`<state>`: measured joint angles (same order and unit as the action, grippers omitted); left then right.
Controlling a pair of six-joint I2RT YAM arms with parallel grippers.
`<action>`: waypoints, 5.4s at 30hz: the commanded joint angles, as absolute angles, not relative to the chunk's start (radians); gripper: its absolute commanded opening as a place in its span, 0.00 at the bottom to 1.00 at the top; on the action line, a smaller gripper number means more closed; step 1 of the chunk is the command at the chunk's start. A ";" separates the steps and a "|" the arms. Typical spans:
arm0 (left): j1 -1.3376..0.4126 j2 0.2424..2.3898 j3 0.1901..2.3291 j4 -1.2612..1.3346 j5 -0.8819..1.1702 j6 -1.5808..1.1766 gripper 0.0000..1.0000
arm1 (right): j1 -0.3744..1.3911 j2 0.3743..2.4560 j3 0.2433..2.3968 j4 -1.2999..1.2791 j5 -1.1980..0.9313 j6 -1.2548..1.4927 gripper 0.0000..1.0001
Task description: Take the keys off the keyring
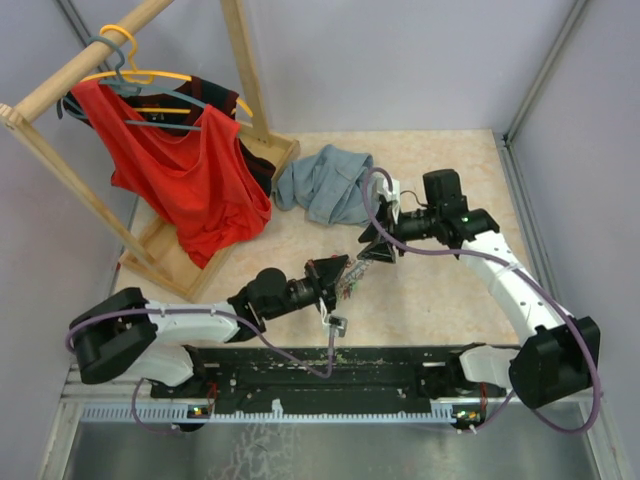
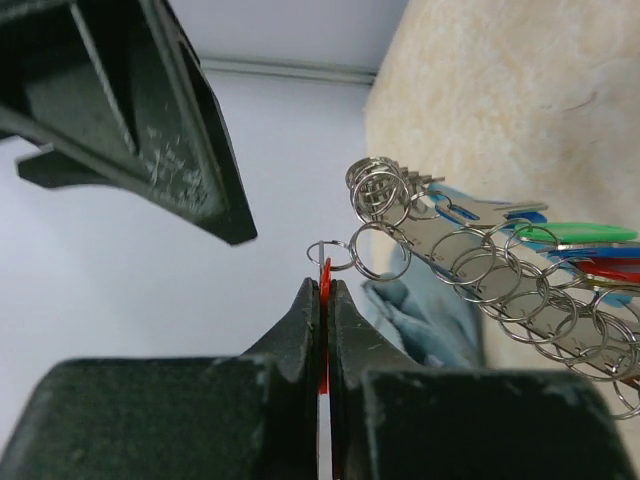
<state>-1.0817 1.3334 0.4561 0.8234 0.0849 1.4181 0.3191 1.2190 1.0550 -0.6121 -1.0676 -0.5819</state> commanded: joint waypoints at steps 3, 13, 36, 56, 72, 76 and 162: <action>-1.084 1.449 0.497 1.134 0.127 1.841 0.00 | 0.313 1.274 1.071 -0.406 -1.213 -0.270 0.48; -1.063 1.526 0.558 1.183 0.079 2.046 0.00 | 0.260 1.311 1.081 -0.434 -1.270 -0.237 0.52; -1.092 1.528 0.577 1.112 0.132 2.118 0.00 | 0.258 1.394 1.021 -0.107 -1.416 0.186 0.45; -1.104 1.523 0.572 1.096 0.130 2.119 0.00 | 0.289 1.446 1.078 -0.260 -1.456 0.100 0.05; -1.107 1.560 0.555 1.154 0.167 1.939 0.50 | 0.263 1.416 1.033 -0.068 -1.482 0.269 0.00; -1.124 1.555 0.536 1.193 0.166 1.860 0.61 | 0.245 1.391 0.974 0.151 -1.481 0.427 0.00; -1.026 1.405 0.597 1.128 0.074 -0.561 0.47 | 0.202 1.514 0.770 1.722 -1.451 1.481 0.00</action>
